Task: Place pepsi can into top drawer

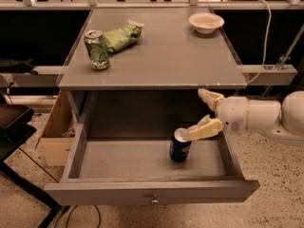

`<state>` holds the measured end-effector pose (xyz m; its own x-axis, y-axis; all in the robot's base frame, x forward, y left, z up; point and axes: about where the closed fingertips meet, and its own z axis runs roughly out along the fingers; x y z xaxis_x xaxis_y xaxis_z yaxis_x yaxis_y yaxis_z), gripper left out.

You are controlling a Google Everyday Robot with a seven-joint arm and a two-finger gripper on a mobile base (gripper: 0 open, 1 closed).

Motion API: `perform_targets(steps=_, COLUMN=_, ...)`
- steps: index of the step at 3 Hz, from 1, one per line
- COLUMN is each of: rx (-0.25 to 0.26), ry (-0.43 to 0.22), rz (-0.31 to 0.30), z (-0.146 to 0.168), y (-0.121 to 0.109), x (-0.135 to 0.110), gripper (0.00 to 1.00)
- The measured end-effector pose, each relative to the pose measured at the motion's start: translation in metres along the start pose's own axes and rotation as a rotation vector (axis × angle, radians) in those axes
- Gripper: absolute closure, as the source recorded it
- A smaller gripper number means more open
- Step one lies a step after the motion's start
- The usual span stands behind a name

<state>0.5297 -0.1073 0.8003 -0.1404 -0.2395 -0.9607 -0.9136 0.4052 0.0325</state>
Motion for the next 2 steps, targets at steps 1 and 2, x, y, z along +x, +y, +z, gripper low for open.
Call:
perform_targets(steps=1, rx=-0.042, ry=0.075, rz=-0.064, z=-0.038, y=0.027, x=-0.057, gripper=0.0)
perform_targets(steps=2, rx=-0.094, ry=0.154, rz=-0.136, z=-0.059, y=0.053, x=-0.094, gripper=0.0)
